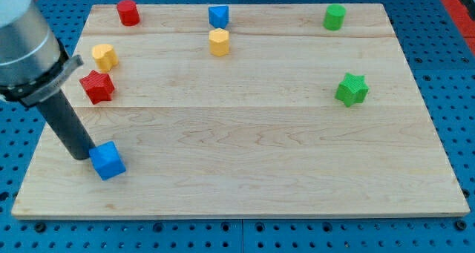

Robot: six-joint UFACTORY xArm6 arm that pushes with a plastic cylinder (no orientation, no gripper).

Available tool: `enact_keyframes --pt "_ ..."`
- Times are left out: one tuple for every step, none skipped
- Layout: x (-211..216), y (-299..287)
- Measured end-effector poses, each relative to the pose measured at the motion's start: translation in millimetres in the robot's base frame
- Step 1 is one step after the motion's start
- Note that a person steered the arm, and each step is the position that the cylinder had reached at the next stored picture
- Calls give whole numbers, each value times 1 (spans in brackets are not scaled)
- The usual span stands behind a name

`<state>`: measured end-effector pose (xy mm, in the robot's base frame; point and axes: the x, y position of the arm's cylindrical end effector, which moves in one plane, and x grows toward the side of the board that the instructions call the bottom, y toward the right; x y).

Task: Move the blue cube to the center of the board

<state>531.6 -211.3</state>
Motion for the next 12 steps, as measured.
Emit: enact_keyframes --pt "14 20" --pt "38 -3" --pt "43 7" --pt "41 13" --pt "39 15" --pt "38 15" --pt "38 15" --pt "38 17" --pt "38 30" --pt "38 40" --pt "38 53" --pt "38 72"
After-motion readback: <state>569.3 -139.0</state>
